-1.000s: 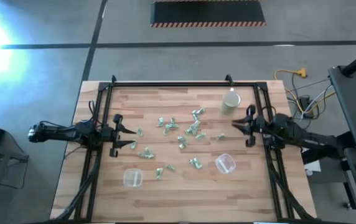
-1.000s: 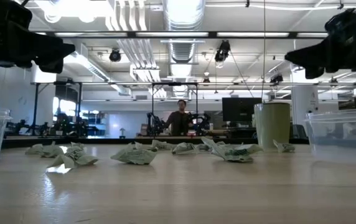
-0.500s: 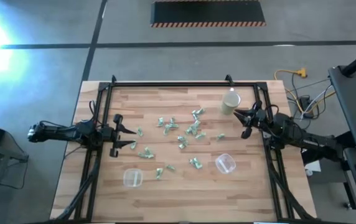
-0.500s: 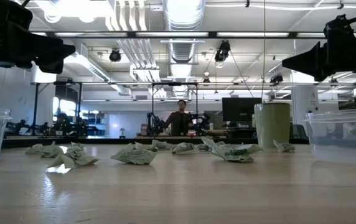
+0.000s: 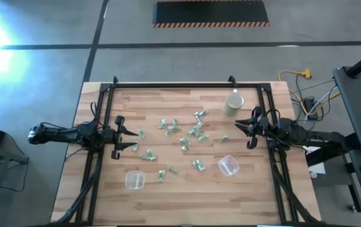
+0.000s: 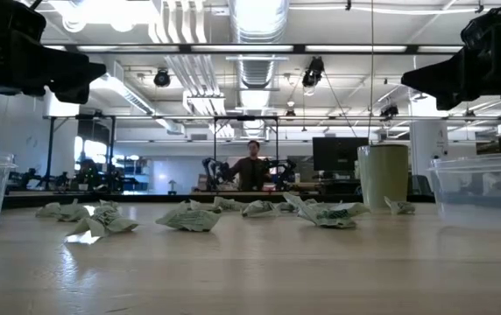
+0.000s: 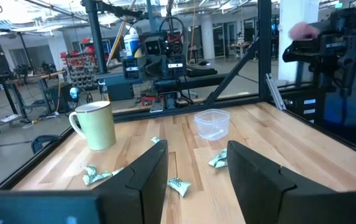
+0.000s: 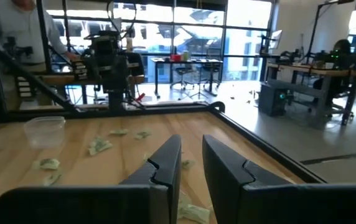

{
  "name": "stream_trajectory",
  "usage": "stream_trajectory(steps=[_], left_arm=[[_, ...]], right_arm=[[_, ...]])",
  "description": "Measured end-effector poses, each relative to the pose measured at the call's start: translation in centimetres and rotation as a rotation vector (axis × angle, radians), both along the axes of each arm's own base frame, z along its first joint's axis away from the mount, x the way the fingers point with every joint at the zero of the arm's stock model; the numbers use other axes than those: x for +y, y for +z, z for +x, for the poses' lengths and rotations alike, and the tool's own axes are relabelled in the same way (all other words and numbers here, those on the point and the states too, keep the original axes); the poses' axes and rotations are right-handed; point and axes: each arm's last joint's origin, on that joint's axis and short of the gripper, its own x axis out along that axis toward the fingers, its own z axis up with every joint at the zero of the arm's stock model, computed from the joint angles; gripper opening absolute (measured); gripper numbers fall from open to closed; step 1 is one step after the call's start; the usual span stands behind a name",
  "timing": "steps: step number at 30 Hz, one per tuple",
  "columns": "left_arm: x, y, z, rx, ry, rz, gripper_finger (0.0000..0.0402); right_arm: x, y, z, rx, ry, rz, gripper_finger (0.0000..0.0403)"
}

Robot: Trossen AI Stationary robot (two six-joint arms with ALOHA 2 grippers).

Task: Pick and place Stevia / Truvia into bins
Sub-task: Put the stevia packet into the left transparent container

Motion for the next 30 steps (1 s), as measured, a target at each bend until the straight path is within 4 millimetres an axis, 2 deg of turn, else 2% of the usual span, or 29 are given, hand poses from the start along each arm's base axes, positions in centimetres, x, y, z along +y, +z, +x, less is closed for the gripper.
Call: stream_trajectory(steps=[20, 27, 30], left_arm=[[0.00, -0.01, 0.01, 0.001, 0.002, 0.001, 0.0148], [0.01, -0.01, 0.01, 0.002, 0.003, 0.001, 0.0148], [0.01, -0.02, 0.01, 0.002, 0.003, 0.001, 0.0148]], right_arm=[[0.00, 0.00, 0.00, 0.000, -0.001, -0.001, 0.0057], [0.00, 0.02, 0.00, 0.079, -0.023, -0.333, 0.0057], [0.00, 0.02, 0.00, 0.099, -0.028, -0.415, 0.0057]])
